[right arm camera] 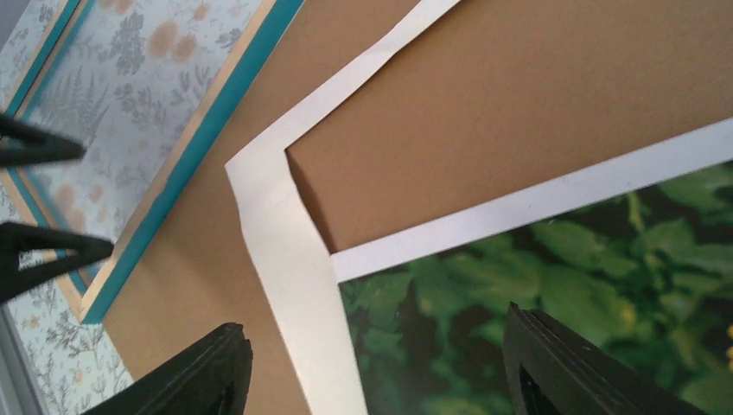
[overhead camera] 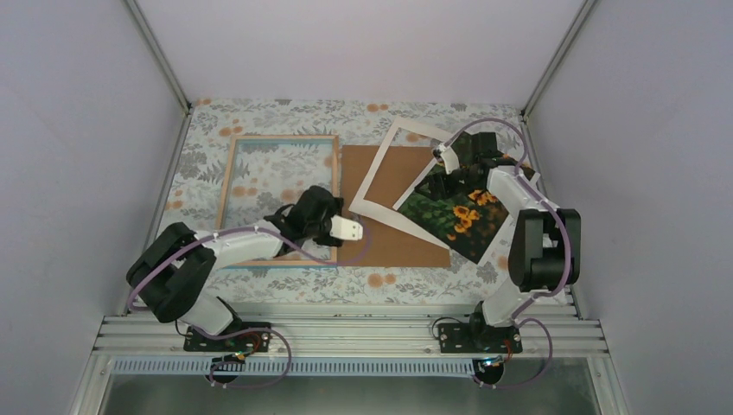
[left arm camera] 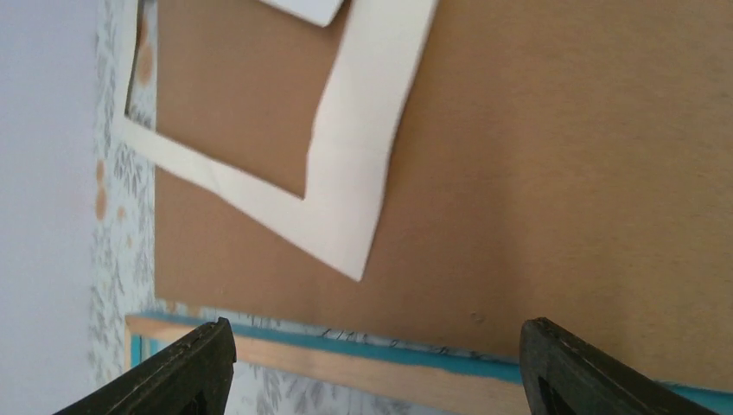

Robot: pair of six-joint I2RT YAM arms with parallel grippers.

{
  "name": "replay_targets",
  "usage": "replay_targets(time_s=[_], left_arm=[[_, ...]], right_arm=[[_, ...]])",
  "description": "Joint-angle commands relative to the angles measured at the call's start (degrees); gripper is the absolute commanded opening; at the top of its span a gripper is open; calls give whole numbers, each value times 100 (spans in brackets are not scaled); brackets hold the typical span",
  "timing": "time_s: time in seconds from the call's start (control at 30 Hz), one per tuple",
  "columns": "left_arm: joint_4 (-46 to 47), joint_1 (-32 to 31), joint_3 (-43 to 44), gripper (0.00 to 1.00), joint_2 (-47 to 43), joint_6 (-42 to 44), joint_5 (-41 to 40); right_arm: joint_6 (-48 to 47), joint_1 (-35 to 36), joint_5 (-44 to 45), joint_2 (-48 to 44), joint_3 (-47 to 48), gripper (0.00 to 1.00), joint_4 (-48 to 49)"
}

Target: Put the photo into the frame

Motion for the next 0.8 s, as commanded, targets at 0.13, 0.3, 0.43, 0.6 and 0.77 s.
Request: replay_targets(time_s=[0.13, 0.3, 0.43, 0.6, 0.77], left_arm=[[2849, -590, -710, 82, 300, 1548, -347], [3587, -782, -786, 81, 827, 1859, -473], [3890, -801, -726, 80, 1241, 2006, -674], [4227, -816, -551, 79, 1749, 2003, -974], [4642, -836, -455, 79, 2204, 2090, -1122]], right_arm=[[578, 221, -67, 871, 773, 63, 506], [654, 396, -268, 1266, 779, 50, 496], [239, 430, -227, 1205, 491, 33, 166], [-659, 429, 200, 842, 88, 21, -422], [-1002, 488, 316, 696, -391, 17, -623]])
